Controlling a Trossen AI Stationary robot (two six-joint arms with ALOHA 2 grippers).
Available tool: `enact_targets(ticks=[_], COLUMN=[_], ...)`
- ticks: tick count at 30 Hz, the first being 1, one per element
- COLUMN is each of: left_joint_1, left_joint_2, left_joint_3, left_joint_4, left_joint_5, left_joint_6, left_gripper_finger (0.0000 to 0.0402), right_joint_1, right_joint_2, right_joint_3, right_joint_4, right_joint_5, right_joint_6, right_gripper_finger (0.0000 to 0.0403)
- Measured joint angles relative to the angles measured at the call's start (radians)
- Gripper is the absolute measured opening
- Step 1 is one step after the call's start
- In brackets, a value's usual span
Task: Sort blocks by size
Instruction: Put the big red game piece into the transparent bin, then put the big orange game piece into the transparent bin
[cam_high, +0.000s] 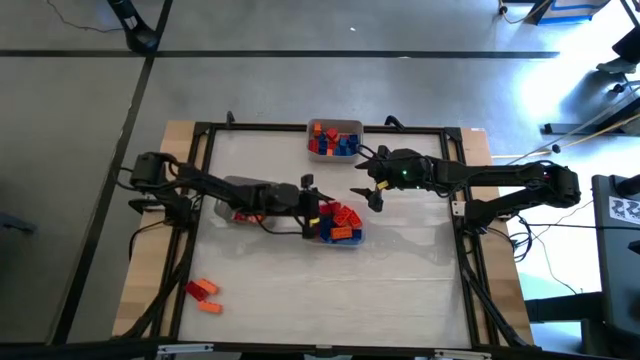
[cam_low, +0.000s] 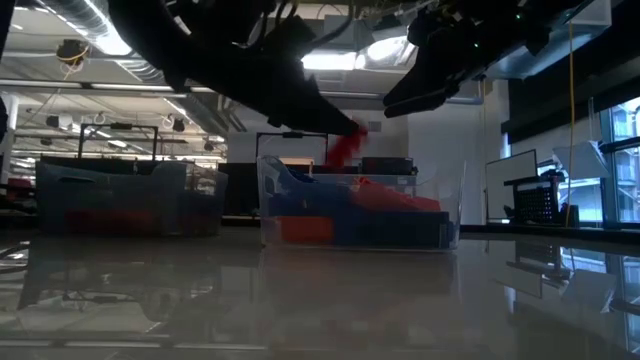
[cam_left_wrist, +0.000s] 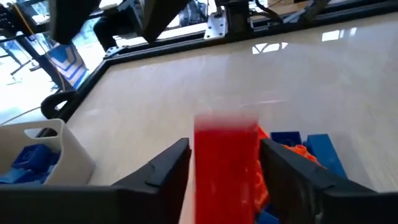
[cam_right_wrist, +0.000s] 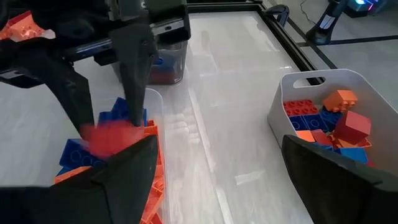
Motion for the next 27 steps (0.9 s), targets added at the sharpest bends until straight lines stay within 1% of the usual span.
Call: enact_targets(ticks=[6, 8, 11, 17, 22, 24, 27], left_joint_1=[-0.019, -0.030, -0.045, -0.086, -0.125, -0.142, -0.176], left_joint_2=[-0.026, -0.060, -0.152, -0.403, -0.586, -0.637, -0.676], left_joint_3=[0.012, 0.014, 0.014, 0.014, 0.014, 0.014, 0.014], left_joint_4=[-0.024, -0.049, -0.139, -0.460, -0.742, -0.859, -1.010], left_joint_5=[0.000, -0.001, -0.010, -0.031, -0.031, -0.032, -0.031], left_joint_6=[0.009, 0.021, 0.016, -0.100, -0.288, -0.352, -0.472], left_gripper_finger=[0.0225, 0.0233, 0.0236, 0.0237, 0.0237, 0.0237, 0.0237], right_joint_1=[0.000, 0.000, 0.000, 0.000, 0.000, 0.000, 0.000], right_joint_2=[0.000, 0.000, 0.000, 0.000, 0.000, 0.000, 0.000], right_joint_3=[0.000, 0.000, 0.000, 0.000, 0.000, 0.000, 0.000], right_joint_4=[0.000, -0.002, -0.005, -0.001, -0.005, -0.005, -0.012], right_joint_5=[0.000, 0.000, 0.000, 0.000, 0.000, 0.000, 0.000], right_joint_6=[0.000, 0.001, 0.001, 0.002, 0.003, 0.003, 0.003], right_gripper_finger=[0.0341, 0.0341, 0.0341, 0.0341, 0.0341, 0.0341, 0.0341])
